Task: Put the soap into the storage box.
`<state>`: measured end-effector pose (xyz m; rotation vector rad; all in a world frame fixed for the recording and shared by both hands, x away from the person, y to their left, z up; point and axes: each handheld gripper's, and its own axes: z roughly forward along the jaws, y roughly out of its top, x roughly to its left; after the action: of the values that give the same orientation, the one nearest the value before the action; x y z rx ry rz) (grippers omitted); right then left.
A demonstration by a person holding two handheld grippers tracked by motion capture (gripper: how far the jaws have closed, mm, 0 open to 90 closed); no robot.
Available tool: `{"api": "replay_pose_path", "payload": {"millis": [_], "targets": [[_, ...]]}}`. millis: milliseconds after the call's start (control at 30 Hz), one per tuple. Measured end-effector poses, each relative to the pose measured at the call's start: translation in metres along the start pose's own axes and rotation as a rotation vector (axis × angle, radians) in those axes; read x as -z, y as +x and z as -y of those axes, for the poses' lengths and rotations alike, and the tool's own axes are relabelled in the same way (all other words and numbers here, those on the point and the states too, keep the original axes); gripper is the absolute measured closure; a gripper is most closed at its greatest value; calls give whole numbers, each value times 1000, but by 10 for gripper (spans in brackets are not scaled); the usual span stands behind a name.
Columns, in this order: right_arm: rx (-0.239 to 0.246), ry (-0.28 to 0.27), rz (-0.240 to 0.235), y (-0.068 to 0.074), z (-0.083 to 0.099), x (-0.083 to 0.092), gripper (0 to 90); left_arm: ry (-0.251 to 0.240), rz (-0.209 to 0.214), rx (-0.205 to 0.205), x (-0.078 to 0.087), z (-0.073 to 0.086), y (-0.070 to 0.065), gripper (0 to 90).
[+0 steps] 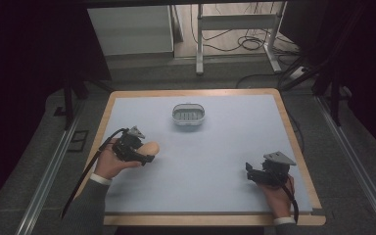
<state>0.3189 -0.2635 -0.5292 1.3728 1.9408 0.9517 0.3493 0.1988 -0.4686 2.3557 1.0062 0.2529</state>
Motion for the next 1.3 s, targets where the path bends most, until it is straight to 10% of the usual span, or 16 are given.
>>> {"api": "replay_pose_path", "payload": {"millis": [1300], "targets": [[7, -14, -14, 0, 1, 1, 62, -10, -9, -32, 0, -34, 0, 323]]}}
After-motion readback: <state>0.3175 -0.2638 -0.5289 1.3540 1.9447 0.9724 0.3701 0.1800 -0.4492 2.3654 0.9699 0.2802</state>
